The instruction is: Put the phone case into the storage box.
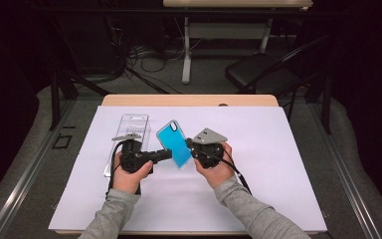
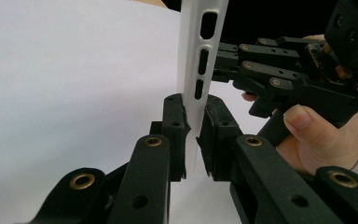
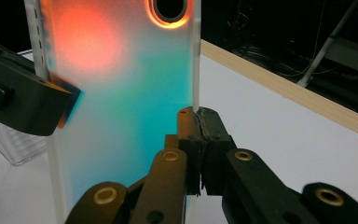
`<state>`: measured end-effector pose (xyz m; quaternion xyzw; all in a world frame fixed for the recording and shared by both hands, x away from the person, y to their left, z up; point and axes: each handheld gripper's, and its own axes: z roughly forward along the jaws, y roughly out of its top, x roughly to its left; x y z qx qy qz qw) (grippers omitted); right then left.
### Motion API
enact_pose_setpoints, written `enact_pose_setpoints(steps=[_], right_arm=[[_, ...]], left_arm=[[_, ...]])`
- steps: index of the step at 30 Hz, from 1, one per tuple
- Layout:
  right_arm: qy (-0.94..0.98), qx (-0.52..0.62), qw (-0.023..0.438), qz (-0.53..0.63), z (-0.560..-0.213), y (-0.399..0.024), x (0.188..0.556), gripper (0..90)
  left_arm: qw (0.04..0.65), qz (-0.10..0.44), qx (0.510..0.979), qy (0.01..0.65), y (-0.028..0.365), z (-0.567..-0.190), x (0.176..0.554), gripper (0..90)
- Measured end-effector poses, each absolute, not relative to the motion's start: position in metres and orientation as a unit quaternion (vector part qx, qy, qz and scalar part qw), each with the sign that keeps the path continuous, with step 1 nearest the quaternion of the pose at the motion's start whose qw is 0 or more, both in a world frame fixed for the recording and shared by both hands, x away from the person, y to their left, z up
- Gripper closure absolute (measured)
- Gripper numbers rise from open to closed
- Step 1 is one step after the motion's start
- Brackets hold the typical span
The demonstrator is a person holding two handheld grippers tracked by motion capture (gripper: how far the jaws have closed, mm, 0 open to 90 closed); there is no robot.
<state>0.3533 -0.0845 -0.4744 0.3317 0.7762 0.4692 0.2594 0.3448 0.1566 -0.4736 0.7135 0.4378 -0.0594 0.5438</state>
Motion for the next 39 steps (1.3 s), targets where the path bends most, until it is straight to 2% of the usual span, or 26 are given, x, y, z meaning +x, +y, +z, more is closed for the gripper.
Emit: enact_pose_setpoints(steps=[39], right_arm=[[0.775,0.332,0.253,0.474,-0.4741,-0.0837,0.3539,88.0]], left_arm=[[0.544,-0.056,0.712,0.441,0.1598,-0.4737,0.3448,81.6]])
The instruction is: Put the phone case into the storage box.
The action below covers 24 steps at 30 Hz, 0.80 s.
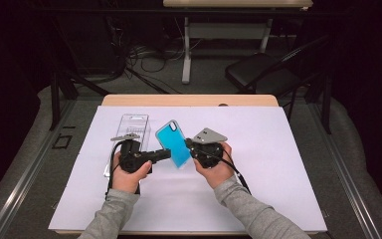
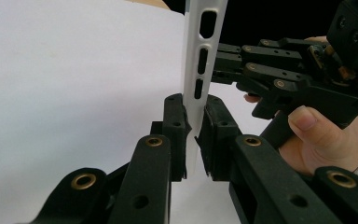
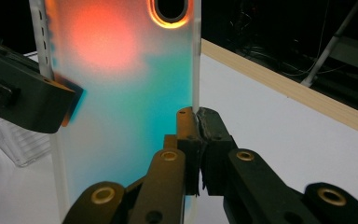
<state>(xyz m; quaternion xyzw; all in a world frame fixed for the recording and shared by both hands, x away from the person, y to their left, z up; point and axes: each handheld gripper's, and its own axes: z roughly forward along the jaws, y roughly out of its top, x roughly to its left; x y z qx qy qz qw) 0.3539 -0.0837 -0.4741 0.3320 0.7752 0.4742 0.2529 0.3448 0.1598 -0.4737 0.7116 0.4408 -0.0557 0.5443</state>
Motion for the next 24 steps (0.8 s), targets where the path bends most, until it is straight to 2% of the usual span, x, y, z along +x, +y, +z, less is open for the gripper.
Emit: enact_pose_setpoints(steps=[10,24], right_arm=[[0.774,0.330,0.254,0.477,-0.4727,-0.0843,0.3533,85.2],[0.776,0.322,0.243,0.485,-0.4692,-0.0886,0.3516,74.3]], left_arm=[[0.543,-0.056,0.711,0.444,0.1608,-0.4751,0.3458,81.6],[0.542,-0.048,0.716,0.438,0.1664,-0.4732,0.3465,81.7]])
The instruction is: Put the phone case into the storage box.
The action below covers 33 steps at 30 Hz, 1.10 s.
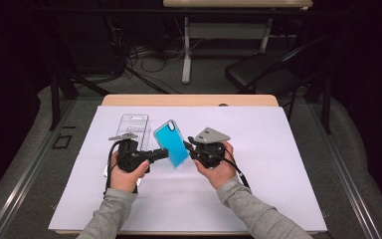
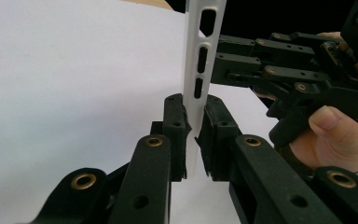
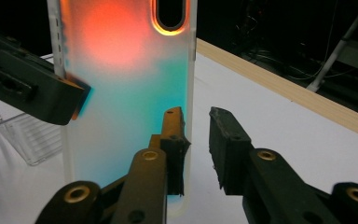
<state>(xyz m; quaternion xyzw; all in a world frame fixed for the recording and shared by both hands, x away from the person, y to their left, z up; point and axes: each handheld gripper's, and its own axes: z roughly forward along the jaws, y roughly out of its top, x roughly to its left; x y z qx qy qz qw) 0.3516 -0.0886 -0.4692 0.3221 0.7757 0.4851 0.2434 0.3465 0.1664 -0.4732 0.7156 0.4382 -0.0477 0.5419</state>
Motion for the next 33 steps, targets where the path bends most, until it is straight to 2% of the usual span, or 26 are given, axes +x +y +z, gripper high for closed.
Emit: enact_pose_setpoints(steps=[14,33], right_arm=[[0.796,0.281,0.217,0.490,-0.466,-0.091,0.347,61.8],[0.800,0.255,0.194,0.507,-0.458,-0.103,0.342,58.1]], left_arm=[[0.538,-0.035,0.737,0.409,0.174,-0.464,0.346,81.7],[0.532,-0.017,0.760,0.373,0.178,-0.450,0.340,81.7]])
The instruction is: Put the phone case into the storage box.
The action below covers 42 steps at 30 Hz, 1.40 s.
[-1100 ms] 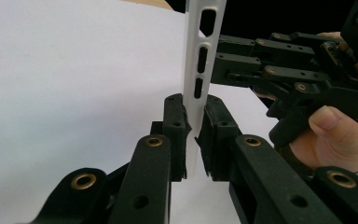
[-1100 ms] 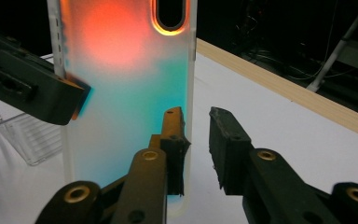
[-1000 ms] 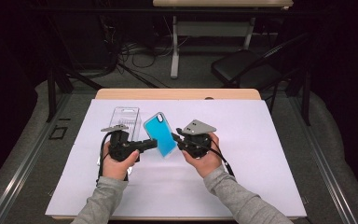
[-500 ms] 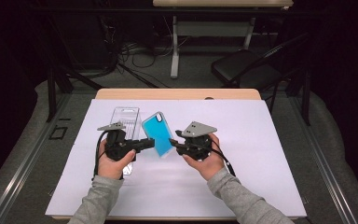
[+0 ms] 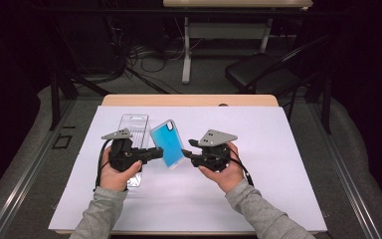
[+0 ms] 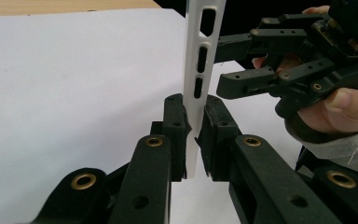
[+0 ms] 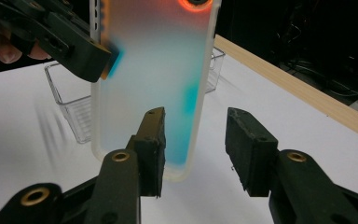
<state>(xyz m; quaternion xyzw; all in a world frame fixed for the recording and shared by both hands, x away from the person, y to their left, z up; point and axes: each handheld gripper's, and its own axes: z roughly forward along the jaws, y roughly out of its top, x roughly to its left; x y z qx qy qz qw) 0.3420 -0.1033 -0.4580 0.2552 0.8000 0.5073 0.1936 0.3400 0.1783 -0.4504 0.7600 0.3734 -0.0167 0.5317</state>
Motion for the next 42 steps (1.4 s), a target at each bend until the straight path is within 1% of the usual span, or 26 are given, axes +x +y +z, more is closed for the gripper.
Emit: enact_pose_setpoints(steps=[7,15,23,28,34,42], right_arm=[[0.795,0.259,0.188,0.516,-0.457,-0.112,0.342,58.2],[0.790,0.262,0.162,0.531,-0.459,-0.123,0.339,58.3],[0.796,0.257,0.162,0.524,-0.462,-0.132,0.336,59.4],[0.800,0.249,0.147,0.525,-0.465,-0.137,0.336,60.2],[0.800,0.254,0.110,0.532,-0.469,-0.142,0.337,61.5],[0.800,0.254,0.083,0.537,-0.469,-0.146,0.337,62.5]], left_arm=[[0.527,-0.019,0.766,0.366,0.178,-0.448,0.339,81.7],[0.521,-0.029,0.778,0.350,0.176,-0.449,0.339,81.7],[0.513,-0.036,0.792,0.328,0.170,-0.449,0.337,81.7],[0.509,-0.039,0.799,0.318,0.165,-0.451,0.336,81.7],[0.508,-0.039,0.804,0.307,0.159,-0.452,0.334,81.7],[0.510,-0.046,0.806,0.297,0.153,-0.454,0.331,81.8]])
